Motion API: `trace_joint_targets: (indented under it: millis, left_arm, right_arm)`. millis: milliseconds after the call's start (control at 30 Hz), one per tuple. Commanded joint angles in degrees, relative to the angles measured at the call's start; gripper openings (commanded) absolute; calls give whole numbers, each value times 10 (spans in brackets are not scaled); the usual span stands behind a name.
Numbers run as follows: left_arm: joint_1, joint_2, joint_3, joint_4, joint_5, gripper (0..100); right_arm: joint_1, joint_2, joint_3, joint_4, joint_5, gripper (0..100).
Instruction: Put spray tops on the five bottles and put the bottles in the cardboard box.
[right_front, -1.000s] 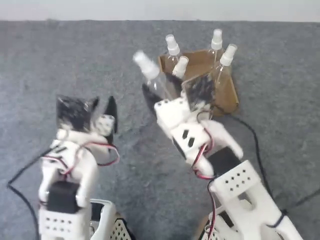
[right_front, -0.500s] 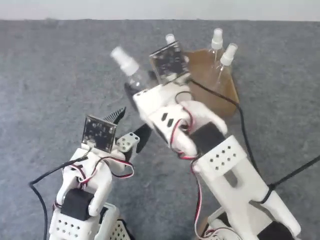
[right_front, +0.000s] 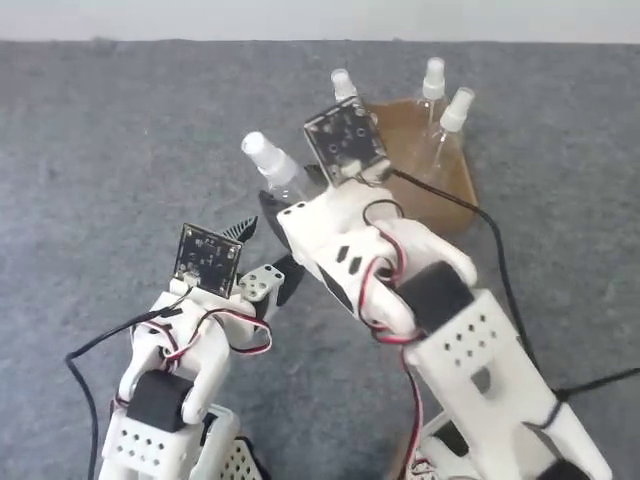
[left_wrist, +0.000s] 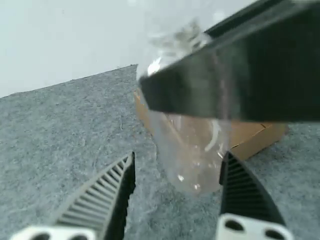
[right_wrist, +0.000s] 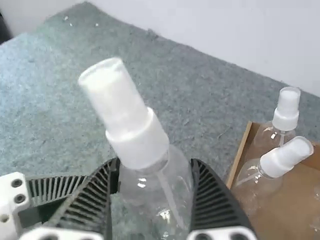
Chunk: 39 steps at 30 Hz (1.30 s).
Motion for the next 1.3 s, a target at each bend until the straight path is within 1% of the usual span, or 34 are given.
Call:
trace_joint_targets:
  millis: [0, 100, 233, 300, 367, 467, 533, 567, 633, 700, 900, 1100, 1167, 1267]
  left_arm:
    - [-1, 11, -2, -12, -2, 246]
    - [-1, 6, 10, -13, -1, 246]
    - [-1, 6, 15, -14, -1, 246]
    - [-1, 6, 15, -14, -1, 246]
    - [-1, 6, 15, -14, -1, 222]
    - [-7, 11, 16, -34, -5, 115]
    - [-33, 11, 26, -64, -20, 24]
    - [-52, 11, 32, -83, -23, 2]
    - [-85, 11, 42, -107, -19, 13]
    - [-103, 11, 42, -113, -2, 12]
    - [-106, 11, 44, -114, 4, 12]
    - [-106, 11, 44, -114, 4, 12]
    - [-105, 11, 44, -114, 4, 12]
    - [-105, 11, 44, -113, 4, 12]
  right_arm:
    - [26, -54, -1, 8, 10, 6]
    - [96, -58, -1, 8, 12, 6]
    - [209, -54, 1, -1, 81, 6]
    - [258, -53, 22, -28, 85, 6]
    - [291, -51, 53, -61, 86, 6]
    - [304, -51, 116, -124, 90, 6]
    - [304, -51, 158, -175, 91, 6]
    - [304, -51, 177, -201, 91, 6]
    - [304, -51, 200, -238, 91, 6]
    - [302, -41, 207, -256, 91, 6]
    - [301, 58, 156, -285, 84, 6]
    - [301, 145, 98, -287, -9, 6]
    - [300, 167, 90, -295, -24, 6]
    - [301, 196, 89, -340, -26, 6]
